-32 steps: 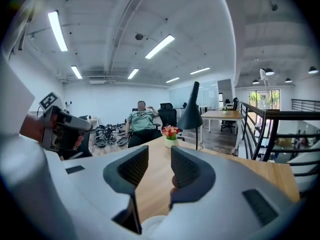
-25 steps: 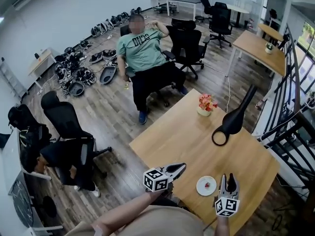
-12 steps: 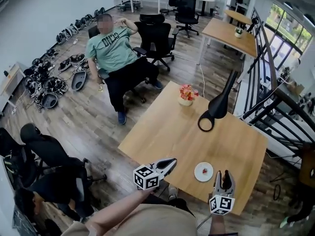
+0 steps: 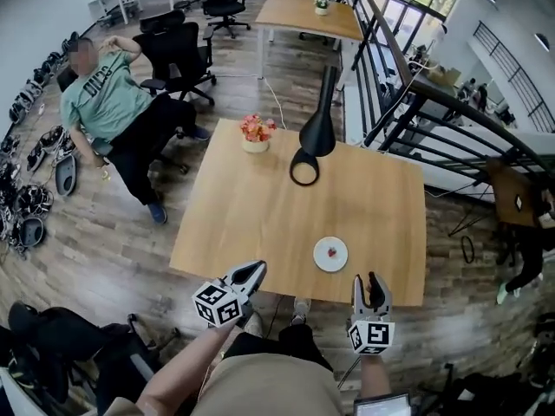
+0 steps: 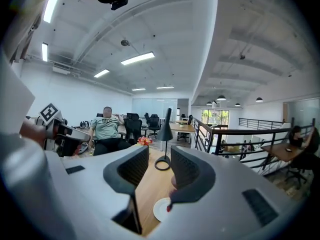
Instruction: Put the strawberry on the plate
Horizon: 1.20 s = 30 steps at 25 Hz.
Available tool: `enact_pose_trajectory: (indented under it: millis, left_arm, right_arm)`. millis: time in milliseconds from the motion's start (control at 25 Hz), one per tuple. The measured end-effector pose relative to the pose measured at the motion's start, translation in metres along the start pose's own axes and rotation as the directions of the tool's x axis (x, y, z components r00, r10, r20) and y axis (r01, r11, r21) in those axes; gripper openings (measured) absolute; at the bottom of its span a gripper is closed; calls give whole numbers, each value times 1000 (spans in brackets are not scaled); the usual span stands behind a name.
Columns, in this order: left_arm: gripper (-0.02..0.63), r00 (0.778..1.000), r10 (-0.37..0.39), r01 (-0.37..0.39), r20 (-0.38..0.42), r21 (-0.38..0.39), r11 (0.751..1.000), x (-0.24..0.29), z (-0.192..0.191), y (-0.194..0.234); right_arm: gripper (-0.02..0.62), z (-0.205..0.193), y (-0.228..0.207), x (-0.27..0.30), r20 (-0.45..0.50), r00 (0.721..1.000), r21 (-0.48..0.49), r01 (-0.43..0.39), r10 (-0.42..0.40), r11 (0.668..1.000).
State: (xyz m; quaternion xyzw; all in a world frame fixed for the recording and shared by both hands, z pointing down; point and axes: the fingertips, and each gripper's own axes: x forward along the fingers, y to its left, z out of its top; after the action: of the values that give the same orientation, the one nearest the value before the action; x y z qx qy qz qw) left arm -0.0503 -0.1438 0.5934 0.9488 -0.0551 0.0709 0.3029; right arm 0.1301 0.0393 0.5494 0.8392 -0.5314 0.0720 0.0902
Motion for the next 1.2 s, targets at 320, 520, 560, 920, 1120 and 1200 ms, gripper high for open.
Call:
enact_pose_trajectory:
  millis: [320, 520, 560, 920, 1120, 1200]
  left_arm:
    - [5, 999, -30, 31, -28, 26, 999, 4, 1, -15]
    - [5, 999, -19, 20, -41, 12, 1000, 8, -9, -22]
    - [5, 999, -21, 21, -47, 8, 1000, 9, -12, -25]
    - [5, 994, -73, 76, -82, 30, 997, 46, -24, -53]
    - [5, 987, -101, 108, -126, 47, 993, 66, -34, -77]
    - [5, 985, -113, 121, -132, 52, 991, 71, -34, -81]
  right_arm:
    - [143, -19, -12, -34, -48, 996, 22, 70, -69, 997]
    - [143, -26, -17, -42, -67, 995, 25, 72, -70, 997]
    - [143, -26, -17, -44, -69, 995, 24, 70, -68, 997]
    - [143, -39, -39, -35, -96, 993, 45, 68, -63, 997]
    - [94, -51, -44, -49, -183, 982, 9, 39, -37, 999]
    - [72, -55, -42, -52, -194, 980, 15, 34, -30, 999]
